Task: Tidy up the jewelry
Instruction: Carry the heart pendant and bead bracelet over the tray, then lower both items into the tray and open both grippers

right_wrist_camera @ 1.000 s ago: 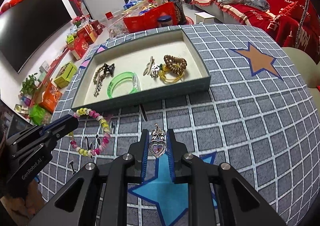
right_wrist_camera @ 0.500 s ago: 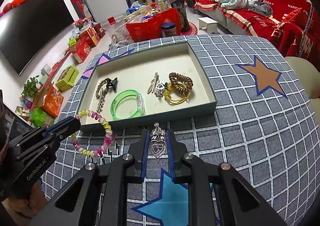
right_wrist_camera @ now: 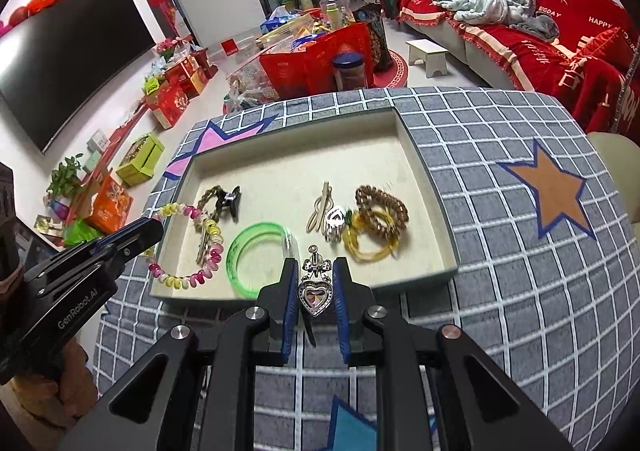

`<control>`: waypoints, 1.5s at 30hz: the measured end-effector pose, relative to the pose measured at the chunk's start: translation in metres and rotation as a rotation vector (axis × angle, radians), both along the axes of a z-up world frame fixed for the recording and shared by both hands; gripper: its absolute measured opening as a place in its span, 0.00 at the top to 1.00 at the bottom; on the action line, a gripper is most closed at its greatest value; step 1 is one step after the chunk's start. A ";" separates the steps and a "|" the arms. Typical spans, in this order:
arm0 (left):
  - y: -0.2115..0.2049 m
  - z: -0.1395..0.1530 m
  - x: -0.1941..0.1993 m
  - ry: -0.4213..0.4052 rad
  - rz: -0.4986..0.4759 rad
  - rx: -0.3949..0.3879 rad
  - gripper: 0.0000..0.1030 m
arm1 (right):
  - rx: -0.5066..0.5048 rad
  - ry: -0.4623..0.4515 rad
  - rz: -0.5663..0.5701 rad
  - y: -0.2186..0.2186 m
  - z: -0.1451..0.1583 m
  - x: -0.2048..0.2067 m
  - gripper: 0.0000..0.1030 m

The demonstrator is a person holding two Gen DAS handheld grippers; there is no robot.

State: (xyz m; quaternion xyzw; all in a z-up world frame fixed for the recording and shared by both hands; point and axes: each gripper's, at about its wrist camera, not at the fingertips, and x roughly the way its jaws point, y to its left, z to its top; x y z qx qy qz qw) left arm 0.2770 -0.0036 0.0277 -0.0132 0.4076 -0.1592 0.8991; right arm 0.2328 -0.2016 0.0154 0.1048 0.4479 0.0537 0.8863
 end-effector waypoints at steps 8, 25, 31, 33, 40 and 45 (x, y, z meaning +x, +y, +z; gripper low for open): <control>-0.006 -0.013 0.036 0.028 0.042 0.028 0.74 | 0.017 0.018 -0.004 -0.002 -0.012 0.039 0.81; -0.016 -0.051 0.063 0.064 0.087 0.186 0.74 | -0.113 0.057 0.018 0.013 -0.049 0.089 0.82; -0.018 -0.055 0.063 0.066 0.087 0.202 0.74 | -0.142 0.065 0.026 0.017 -0.056 0.093 0.81; -0.018 -0.056 0.063 0.068 0.089 0.204 0.74 | -0.142 0.069 0.028 0.019 -0.059 0.094 0.81; -0.020 -0.061 0.061 0.068 0.092 0.230 0.74 | -0.140 0.075 0.025 0.020 -0.061 0.091 0.80; -0.021 -0.060 0.059 0.064 0.091 0.229 0.73 | -0.108 0.057 0.030 0.019 -0.053 0.086 0.50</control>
